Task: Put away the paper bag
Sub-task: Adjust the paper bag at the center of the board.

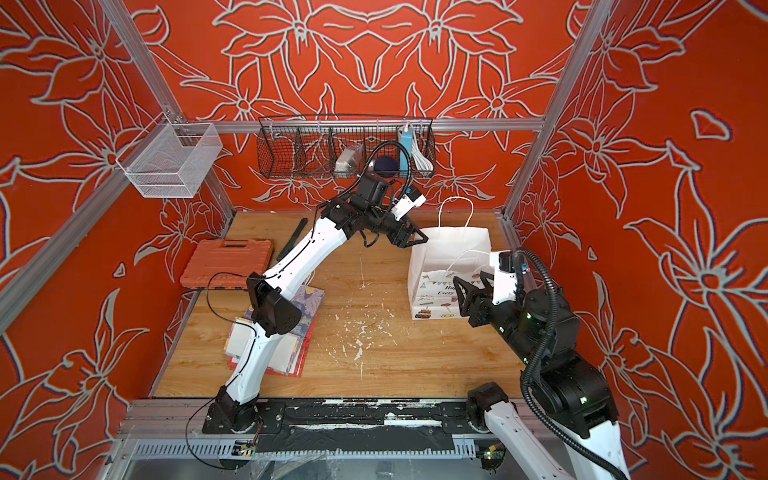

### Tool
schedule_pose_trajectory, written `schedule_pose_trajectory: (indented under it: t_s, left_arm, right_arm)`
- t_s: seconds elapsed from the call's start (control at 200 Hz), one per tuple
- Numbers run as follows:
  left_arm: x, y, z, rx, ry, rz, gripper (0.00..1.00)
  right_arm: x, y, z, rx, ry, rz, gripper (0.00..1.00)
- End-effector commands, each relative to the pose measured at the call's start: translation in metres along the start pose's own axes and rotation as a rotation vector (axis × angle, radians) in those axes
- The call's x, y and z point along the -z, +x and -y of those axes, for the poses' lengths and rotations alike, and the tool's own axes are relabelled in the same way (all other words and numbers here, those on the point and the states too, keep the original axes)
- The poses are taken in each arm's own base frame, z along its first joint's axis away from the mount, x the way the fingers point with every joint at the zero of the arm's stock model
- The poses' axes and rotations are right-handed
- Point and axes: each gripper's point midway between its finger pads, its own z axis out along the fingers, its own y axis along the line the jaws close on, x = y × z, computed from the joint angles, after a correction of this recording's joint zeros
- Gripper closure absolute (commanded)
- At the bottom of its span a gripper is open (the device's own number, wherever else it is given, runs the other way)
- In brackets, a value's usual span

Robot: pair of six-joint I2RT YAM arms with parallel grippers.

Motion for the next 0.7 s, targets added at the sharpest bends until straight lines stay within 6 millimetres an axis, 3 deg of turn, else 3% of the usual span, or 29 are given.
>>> schedule_pose_trajectory:
  t_s: [0.0,0.155,0.325,0.43,0.5,0.58,0.696]
  left_arm:
    - [-0.006,-0.007,0.010,-0.035,0.075,0.034,0.40]
    - [-0.009,0.000,0.012,-0.011,0.124,0.025,0.56]
    - [-0.009,0.003,0.010,-0.004,0.125,0.020,0.66]
    - [-0.007,0.006,0.010,-0.012,0.124,0.011,0.65]
    - [-0.005,0.010,0.009,-0.026,0.131,0.004,0.53]
    - [0.000,0.013,0.011,-0.081,0.173,0.008,0.46]
    - [0.015,0.008,0.009,-0.105,0.262,0.062,0.46]
  right_arm:
    - [-0.002,0.000,-0.002,-0.012,-0.015,0.006,0.33]
    - [0.002,0.003,0.001,-0.005,0.002,0.006,0.33]
    - [0.006,0.002,0.001,0.000,0.004,0.006,0.33]
    - [0.008,0.002,0.001,0.004,0.006,0.006,0.33]
    - [0.009,0.003,0.002,0.008,0.007,0.003,0.33]
    - [0.011,0.004,0.002,0.013,0.010,-0.002,0.33]
    - [0.014,0.003,0.002,0.019,0.010,-0.003,0.33]
